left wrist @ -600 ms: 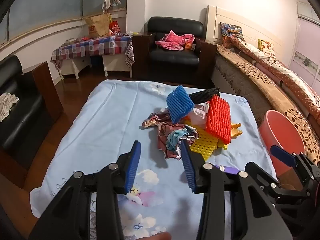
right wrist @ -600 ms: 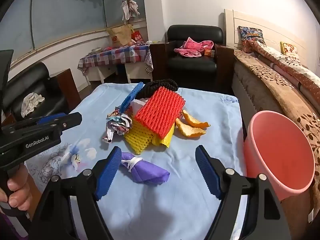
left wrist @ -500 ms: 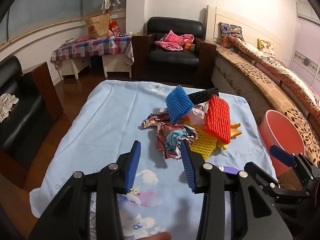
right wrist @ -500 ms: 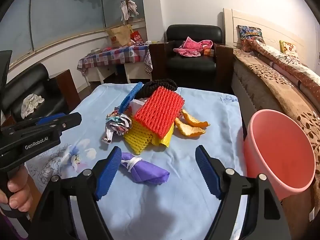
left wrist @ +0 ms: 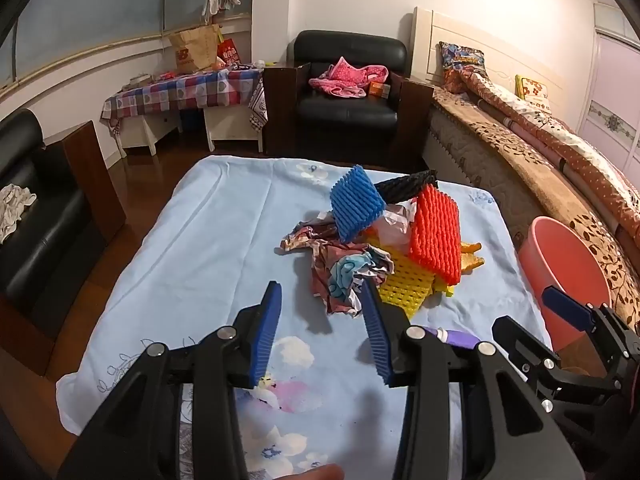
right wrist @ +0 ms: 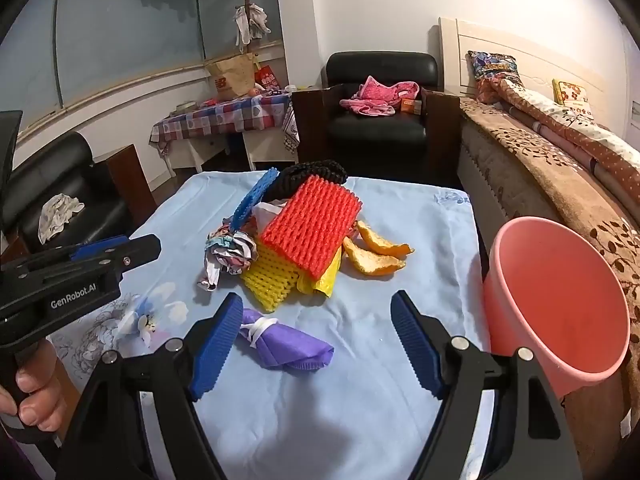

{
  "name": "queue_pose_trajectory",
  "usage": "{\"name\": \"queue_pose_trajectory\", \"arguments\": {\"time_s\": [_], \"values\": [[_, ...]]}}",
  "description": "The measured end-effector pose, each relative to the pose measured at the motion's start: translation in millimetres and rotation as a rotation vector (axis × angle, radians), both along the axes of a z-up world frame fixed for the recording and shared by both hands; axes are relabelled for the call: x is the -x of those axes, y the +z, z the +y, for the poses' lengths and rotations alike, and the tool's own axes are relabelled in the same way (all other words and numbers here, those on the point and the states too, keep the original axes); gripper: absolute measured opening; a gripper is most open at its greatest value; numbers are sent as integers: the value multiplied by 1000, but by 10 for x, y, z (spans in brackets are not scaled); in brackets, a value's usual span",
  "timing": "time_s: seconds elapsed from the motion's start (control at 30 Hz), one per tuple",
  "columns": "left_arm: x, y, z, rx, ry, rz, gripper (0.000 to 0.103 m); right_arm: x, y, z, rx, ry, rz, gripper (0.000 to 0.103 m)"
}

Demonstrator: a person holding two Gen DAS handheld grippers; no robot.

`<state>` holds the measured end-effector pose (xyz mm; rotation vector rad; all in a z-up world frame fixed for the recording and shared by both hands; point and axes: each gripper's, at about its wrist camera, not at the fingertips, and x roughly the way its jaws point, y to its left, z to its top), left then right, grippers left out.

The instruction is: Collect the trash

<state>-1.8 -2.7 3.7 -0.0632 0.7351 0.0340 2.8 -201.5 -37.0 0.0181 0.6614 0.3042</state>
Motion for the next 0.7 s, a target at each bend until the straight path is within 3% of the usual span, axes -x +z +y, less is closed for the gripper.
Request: {"name": "queue_pose_trajectory", "arguments": {"time_s": [0.7], "values": [[-44, -124, -28, 5, -2, 4, 42, -10, -25, -45, -4, -1, 8, 76]]}}
